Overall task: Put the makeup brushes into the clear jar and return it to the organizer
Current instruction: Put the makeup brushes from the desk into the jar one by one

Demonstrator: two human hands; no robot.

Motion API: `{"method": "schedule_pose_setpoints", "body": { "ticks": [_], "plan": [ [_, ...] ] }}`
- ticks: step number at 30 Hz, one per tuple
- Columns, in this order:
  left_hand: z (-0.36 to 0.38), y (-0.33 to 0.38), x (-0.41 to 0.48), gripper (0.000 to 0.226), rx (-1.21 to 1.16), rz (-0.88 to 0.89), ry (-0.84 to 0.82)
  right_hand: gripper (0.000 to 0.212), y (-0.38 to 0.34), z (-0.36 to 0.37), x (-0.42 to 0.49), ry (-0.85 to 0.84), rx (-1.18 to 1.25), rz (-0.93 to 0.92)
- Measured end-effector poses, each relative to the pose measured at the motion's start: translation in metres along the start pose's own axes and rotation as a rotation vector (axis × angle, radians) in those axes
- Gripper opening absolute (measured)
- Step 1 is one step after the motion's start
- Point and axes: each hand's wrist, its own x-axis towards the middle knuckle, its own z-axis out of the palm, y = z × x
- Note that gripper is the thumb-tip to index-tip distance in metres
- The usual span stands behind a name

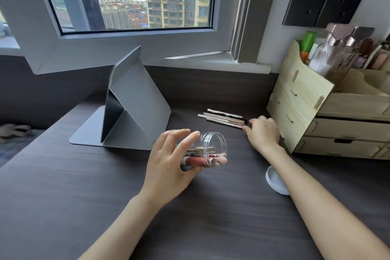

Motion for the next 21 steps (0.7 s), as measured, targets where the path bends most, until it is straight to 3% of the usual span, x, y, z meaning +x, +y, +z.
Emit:
{"method": "schedule_pose_setpoints", "body": {
  "ticks": [5, 11, 14, 18, 21],
  "plan": [
    [-0.002, -0.002, 0.001, 0.058, -0.003, -0.025, 0.006, 0.027, 0.001, 0.005, 0.006, -0.030, 0.074, 0.016],
    [-0.004, -0.003, 0.002, 0.068, 0.001, -0.023, 0.040, 0.016, 0.006, -0.009, -0.020, 0.001, 0.238, -0.186],
    [-0.005, -0.003, 0.002, 0.067, 0.010, -0.028, 0.055, 0.006, 0.012, -0.033, -0.041, 0.070, 0.564, -0.144],
    [-0.005, -0.004, 0.002, 0.068, 0.021, -0.041, 0.057, 0.023, 0.018, -0.085, -0.073, 0.170, 1.107, -0.068],
    [-0.004, -0.004, 0.001, 0.069, 0.028, -0.045, 0.062, 0.022, 0.014, -0.120, -0.099, 0.281, 1.315, -0.110]
  ]
}}
